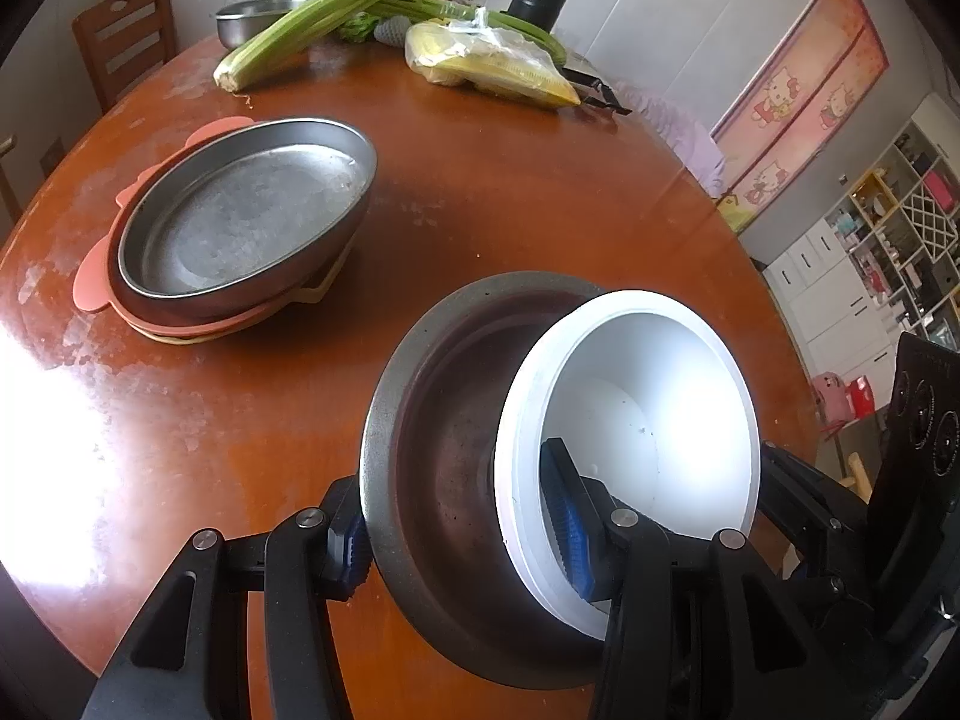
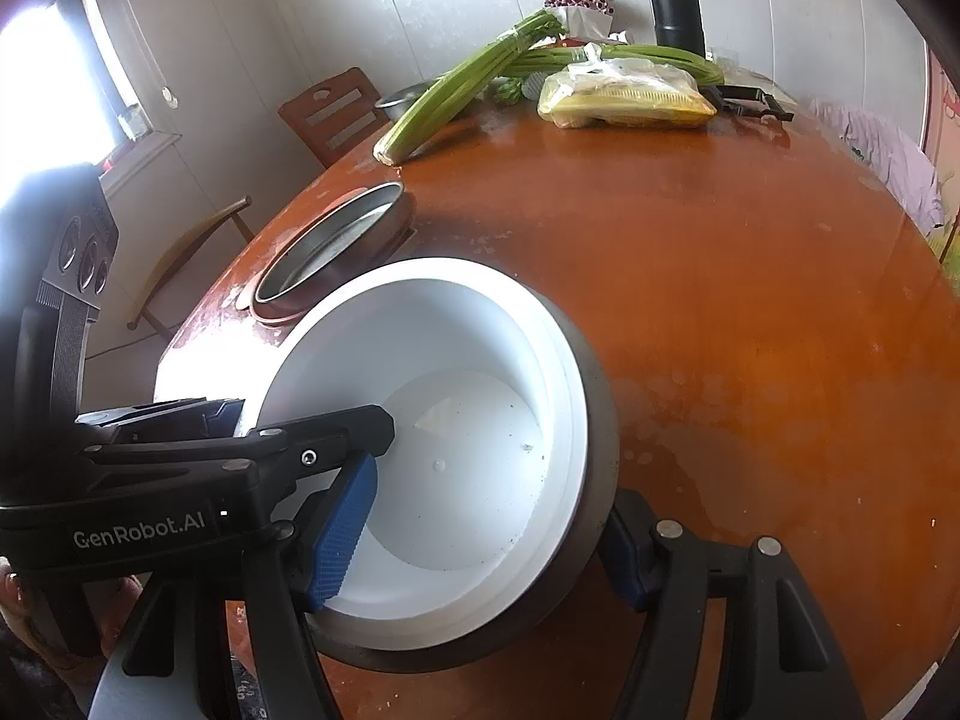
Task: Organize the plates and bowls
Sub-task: 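Lift the steel bowl stack with the left gripper and carry it toward the steel pan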
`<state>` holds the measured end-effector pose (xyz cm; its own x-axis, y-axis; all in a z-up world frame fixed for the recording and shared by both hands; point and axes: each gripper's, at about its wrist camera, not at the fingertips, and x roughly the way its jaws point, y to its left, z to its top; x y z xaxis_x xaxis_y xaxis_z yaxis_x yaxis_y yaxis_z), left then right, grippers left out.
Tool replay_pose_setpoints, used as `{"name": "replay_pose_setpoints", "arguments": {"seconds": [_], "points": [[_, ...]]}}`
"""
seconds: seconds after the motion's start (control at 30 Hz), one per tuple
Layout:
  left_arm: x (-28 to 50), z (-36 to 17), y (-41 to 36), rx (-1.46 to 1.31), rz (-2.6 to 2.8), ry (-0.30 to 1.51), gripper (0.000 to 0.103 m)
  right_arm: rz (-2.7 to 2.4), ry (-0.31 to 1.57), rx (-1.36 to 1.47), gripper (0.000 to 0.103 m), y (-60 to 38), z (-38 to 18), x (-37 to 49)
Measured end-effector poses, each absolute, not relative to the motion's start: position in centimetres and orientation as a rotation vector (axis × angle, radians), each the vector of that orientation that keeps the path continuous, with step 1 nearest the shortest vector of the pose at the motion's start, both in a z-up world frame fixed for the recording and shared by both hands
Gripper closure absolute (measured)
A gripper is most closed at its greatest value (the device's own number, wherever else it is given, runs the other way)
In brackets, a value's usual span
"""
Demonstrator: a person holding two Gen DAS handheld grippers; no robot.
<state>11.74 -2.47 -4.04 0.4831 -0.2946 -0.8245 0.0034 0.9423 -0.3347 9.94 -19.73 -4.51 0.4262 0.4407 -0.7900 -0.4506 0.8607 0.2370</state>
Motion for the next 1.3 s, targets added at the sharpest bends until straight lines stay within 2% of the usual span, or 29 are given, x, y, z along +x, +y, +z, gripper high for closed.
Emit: {"name": "replay_pose_setpoints", "arguments": {"seconds": [1.3], "points": [[9.5,-0.7,0.4,-0.344,-0.179,0.959,0.053,0.569,0.915,-0.067,0.035,-17.0,-0.8,9.0]]}}
